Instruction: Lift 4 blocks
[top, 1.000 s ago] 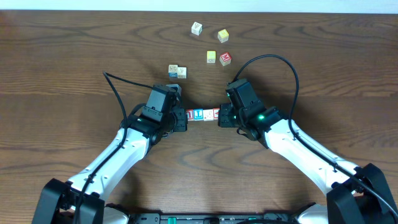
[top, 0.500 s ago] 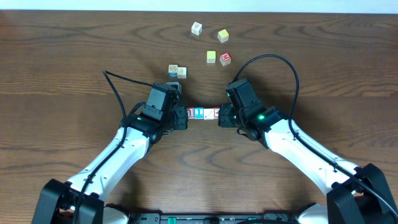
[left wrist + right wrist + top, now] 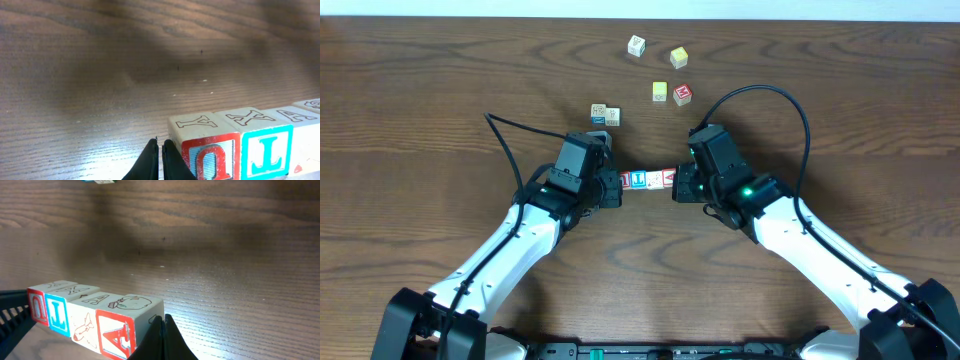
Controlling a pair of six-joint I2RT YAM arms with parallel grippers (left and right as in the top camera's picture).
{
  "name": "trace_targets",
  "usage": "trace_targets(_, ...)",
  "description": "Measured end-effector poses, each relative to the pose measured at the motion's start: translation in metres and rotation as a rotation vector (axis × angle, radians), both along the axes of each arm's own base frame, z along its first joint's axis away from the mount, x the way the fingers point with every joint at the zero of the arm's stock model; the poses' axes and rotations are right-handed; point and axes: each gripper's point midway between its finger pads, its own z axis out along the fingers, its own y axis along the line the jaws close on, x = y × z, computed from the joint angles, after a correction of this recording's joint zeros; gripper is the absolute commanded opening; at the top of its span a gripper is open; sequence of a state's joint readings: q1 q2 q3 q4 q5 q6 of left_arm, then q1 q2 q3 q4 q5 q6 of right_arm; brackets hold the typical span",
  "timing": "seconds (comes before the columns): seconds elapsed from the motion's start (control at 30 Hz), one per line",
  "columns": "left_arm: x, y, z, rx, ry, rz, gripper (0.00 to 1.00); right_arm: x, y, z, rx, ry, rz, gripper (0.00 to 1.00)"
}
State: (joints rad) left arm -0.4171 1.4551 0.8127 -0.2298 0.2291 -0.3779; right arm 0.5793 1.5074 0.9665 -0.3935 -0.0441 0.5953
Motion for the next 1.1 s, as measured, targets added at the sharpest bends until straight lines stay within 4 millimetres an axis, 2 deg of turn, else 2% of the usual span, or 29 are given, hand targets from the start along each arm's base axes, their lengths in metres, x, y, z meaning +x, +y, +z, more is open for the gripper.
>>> trace_targets(0.7,-0.007,-0.004,-0.001,0.019,0.016,-0.007,0.07,0.001,-0.004,-0.001,-0.019,-0.006,-0.014,0.01)
trace_targets(1.1,-0.006,-0.005,0.016,-0.001,-0.028,-0.005,0.07,0.003,-0.006,-0.001,-0.028,-0.014,-0.022,0.01)
